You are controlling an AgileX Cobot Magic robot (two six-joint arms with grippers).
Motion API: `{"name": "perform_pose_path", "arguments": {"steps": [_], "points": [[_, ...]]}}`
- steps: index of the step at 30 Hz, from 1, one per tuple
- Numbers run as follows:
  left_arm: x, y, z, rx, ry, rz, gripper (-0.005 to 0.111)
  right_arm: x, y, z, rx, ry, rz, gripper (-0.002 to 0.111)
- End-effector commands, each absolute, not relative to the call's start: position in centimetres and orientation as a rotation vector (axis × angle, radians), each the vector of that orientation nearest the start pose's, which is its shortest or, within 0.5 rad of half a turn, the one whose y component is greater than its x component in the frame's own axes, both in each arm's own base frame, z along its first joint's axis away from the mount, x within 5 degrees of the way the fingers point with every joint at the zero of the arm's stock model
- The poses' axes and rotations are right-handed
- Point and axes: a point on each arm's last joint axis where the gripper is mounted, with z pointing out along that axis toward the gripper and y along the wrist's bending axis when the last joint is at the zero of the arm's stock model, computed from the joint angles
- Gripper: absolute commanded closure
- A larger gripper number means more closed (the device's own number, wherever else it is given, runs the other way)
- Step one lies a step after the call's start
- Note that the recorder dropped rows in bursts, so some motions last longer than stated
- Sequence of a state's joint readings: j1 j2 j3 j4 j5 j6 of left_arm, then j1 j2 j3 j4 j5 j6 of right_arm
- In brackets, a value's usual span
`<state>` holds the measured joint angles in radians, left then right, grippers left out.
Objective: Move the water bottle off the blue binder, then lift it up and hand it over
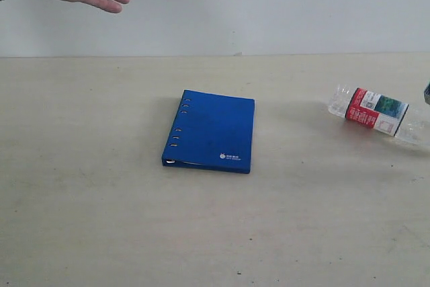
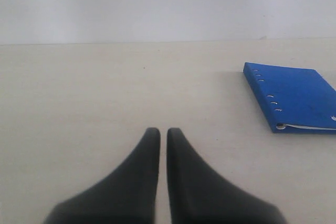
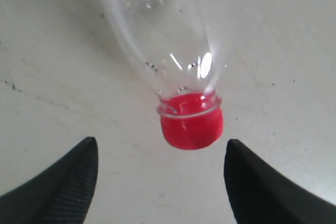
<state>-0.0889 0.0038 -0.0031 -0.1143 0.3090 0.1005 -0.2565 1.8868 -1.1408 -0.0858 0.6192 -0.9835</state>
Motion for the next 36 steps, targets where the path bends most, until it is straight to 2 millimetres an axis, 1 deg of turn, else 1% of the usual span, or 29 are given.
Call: {"name": "perform_pose_path", "arguments": {"steps": [1,4,10,12,14,15,17,20,24,26,28,31,32,36], "points": [[5.4,-0.8,18.6,0.090,1.779,-0.113,0.102,35.2,-9.8,15.3,-1.097,2.681,-0.333,0.046],[5.4,-0.8,18.6,0.090,1.779,-0.113,0.102,35.5,-9.9,14.9,-1.090,2.668,-0.343,0.046],[5.4,-0.8,18.6,0.090,1.779,-0.113,0.102,35.6,-9.9,13.5,-1.081,2.700,-0.315,0.046],[5.4,-0.8,18.6,0.090,1.779,-0.113,0.102,35.7,-9.9,13.5,-1.063,2.701,-0.315,0.047],[5.4,-0.8,18.6,0.090,1.779,-0.113,0.102,35.7,-9.9,13.5,-1.048,2.701,-0.309,0.054],[5.4,-0.8,18.6,0.090,1.779,-0.113,0.102,35.7,-9.8,13.5,-1.037,2.702,-0.301,0.061],[5.4,-0.8,18.6,0.090,1.779,-0.113,0.102,35.7,-9.8,13.5,-1.011,2.707,-0.292,0.078],[5.4,-0.8,18.6,0.090,1.779,-0.113,0.102,35.8,-9.7,13.5,-0.941,2.724,-0.274,0.107],[5.4,-0.8,18.6,0.090,1.779,-0.113,0.102,35.6,-9.7,13.4,-0.867,2.761,-0.251,0.108],[5.4,-0.8,18.6,0.090,1.779,-0.113,0.102,35.5,-9.6,13.7,-0.830,2.775,-0.243,0.108],[5.4,-0.8,18.6,0.090,1.779,-0.113,0.102,35.4,-9.6,14.7,-0.770,2.765,-0.253,0.108],[5.4,-0.8,18.6,0.090,1.779,-0.113,0.102,35.3,-9.6,17.3,-0.674,2.706,-0.293,0.108],[5.4,-0.8,18.6,0.090,1.779,-0.113,0.102,35.1,-9.5,18.7,-0.654,2.673,-0.314,0.108],[5.4,-0.8,18.6,0.090,1.779,-0.113,0.102,34.0,-9.3,23.0,-0.595,2.569,-0.373,0.108]]}}
